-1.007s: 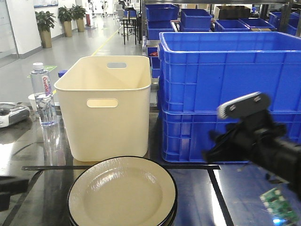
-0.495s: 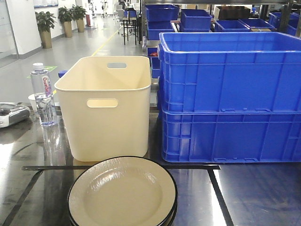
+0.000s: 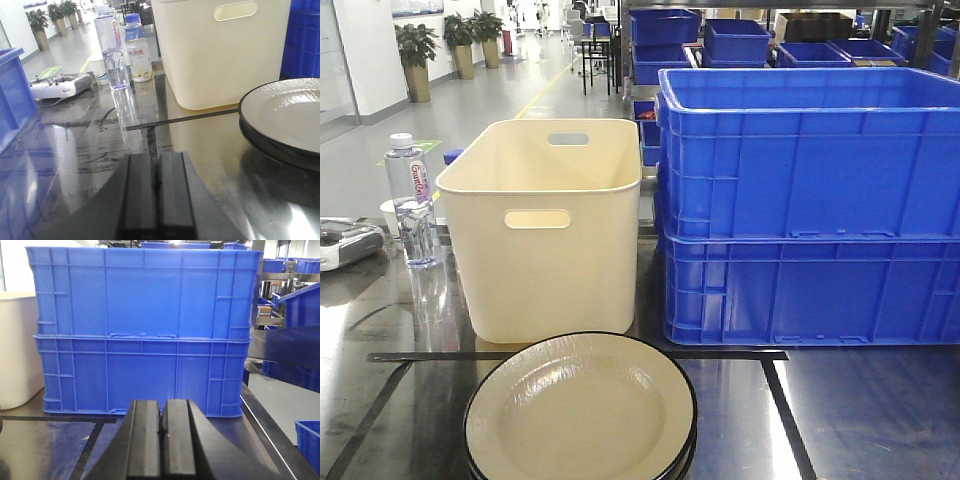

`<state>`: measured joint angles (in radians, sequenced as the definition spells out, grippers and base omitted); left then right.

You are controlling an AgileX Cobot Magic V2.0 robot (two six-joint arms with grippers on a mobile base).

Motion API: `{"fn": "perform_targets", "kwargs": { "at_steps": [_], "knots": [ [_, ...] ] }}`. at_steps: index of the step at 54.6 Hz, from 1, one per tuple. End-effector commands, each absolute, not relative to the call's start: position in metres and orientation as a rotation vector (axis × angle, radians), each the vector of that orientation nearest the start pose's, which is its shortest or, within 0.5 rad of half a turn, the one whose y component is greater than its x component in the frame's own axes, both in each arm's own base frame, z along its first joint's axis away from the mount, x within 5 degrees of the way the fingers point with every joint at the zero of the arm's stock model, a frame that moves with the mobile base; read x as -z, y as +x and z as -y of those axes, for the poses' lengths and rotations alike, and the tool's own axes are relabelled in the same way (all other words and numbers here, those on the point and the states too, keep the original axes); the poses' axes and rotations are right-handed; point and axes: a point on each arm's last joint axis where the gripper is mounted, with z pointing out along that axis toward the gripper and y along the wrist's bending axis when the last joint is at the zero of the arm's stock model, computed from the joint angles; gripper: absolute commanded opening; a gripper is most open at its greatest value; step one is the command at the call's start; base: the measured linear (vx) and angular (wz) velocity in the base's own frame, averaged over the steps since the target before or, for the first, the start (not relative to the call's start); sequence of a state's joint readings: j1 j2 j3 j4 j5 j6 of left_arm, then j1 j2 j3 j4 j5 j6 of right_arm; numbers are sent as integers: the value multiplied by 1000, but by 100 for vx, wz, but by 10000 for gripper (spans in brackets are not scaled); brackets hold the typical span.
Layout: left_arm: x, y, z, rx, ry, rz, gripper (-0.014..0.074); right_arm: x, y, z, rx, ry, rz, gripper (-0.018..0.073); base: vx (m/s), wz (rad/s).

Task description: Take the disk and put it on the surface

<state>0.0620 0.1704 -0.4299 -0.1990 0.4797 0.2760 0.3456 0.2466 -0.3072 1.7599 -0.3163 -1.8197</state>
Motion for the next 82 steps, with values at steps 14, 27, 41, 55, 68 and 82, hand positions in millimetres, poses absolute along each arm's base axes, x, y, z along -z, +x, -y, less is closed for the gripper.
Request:
{"fn": "perform_targets", "kwargs": {
  "at_steps": [14, 27, 41, 55, 68, 82],
  "knots": [
    [-316, 47, 5, -25, 79, -1618, -1, -303, 73, 1, -44, -44, -1477, -12, 0, 0],
    [-316, 47, 5, -25, 79, -1618, -1, -303, 73, 1, -44, -44, -1477, -12, 0, 0],
    [-316, 47, 5, -45, 88, -1617, -1, -303, 73, 1, -44, -44, -1477, -12, 0, 0],
    [-296, 41, 1, -39, 5, -1525, -1, -303, 73, 1, -44, -44, -1477, -12, 0, 0],
    [-207, 55, -2, 95, -140, -1485, 0, -303, 73, 1, -44, -43, -1477, -12, 0, 0],
    [-188, 56, 3, 90, -15, -1603, 1, -303, 73, 1, -42, -42, -1479, -12, 0, 0]
  ]
}}
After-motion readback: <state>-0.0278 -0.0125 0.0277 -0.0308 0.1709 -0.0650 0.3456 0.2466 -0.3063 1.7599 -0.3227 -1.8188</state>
